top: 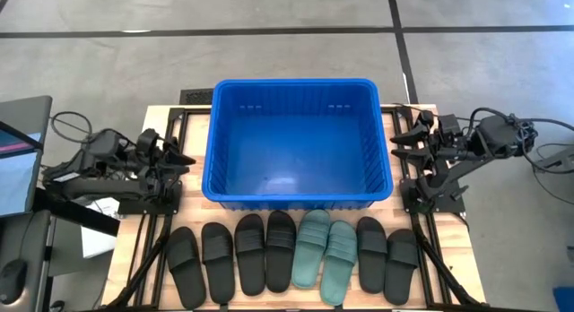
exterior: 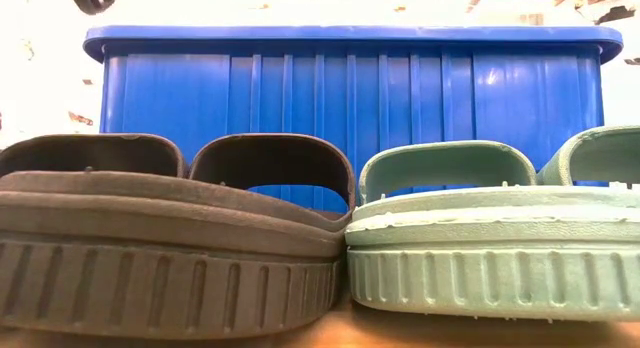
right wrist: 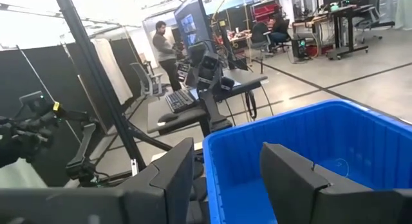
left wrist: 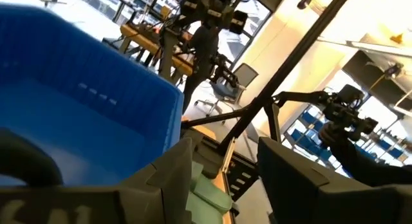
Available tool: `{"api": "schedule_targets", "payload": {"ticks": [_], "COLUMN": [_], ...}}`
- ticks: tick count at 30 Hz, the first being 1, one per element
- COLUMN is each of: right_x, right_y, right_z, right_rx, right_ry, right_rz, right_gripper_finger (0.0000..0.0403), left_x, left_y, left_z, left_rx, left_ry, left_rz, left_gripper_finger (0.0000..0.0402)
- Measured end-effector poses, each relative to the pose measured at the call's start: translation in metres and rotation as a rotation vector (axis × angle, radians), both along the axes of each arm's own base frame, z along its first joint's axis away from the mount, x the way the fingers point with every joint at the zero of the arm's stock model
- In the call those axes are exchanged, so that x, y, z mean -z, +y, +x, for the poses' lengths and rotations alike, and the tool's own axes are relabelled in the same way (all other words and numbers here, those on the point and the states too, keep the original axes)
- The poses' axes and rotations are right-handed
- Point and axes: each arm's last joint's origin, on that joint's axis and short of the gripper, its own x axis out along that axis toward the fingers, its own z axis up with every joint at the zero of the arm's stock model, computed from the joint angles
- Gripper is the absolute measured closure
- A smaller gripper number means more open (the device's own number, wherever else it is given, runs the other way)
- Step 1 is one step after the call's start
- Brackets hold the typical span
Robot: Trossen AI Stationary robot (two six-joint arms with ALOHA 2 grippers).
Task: Pick and place slides into bin
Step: Put the black slide into the blue bin
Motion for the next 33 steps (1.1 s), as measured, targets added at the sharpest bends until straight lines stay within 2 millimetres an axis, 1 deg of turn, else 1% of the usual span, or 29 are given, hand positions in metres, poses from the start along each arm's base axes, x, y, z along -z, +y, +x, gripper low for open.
{"api": "schedule_targets", "payload": {"ticks": [3, 7, 12, 14, 19, 24, 30, 33], "right_x": [0.0, 0.0, 0.0, 0.0, -0.001, -0.002, -0.002, -0.002], "right_y": [0.001, 0.001, 0.001, 0.001, 0.001, 0.002, 0.013, 0.019], "right_z": [0.0, 0.0, 0.0, 0.0, 0.0, 0.002, 0.01, 0.011], "right_rx": [0.001, -0.001, -0.001, -0.001, 0.011, 0.011, -0.048, -0.072], "right_ry": [0.0, -0.001, 0.001, -0.004, -0.011, -0.015, -0.01, -0.01], "right_rz": [0.0, 0.001, 0.0, -0.003, -0.014, -0.02, -0.03, -0.03], "right_gripper_finger": [0.0239, 0.0239, 0.0239, 0.0239, 0.0239, 0.0239, 0.0239, 0.0239], "left_x": [-0.014, -0.031, -0.042, -0.043, -0.042, -0.043, -0.045, -0.047], "left_y": [0.0, -0.001, -0.001, -0.001, -0.001, -0.001, -0.001, -0.002], "left_z": [-0.005, -0.017, -0.03, -0.032, -0.031, -0.023, -0.01, -0.008], "left_rx": [-0.003, -0.028, -0.063, -0.066, -0.065, -0.056, 0.01, 0.04], "left_ry": [-0.041, -0.094, -0.083, -0.083, -0.074, -0.051, -0.039, -0.048], "left_rz": [0.056, 0.127, 0.17, 0.171, 0.171, 0.163, 0.141, 0.126], "left_gripper_finger": [0.0237, 0.0237, 0.0237, 0.0237, 0.0237, 0.0237, 0.0237, 0.0237]}}
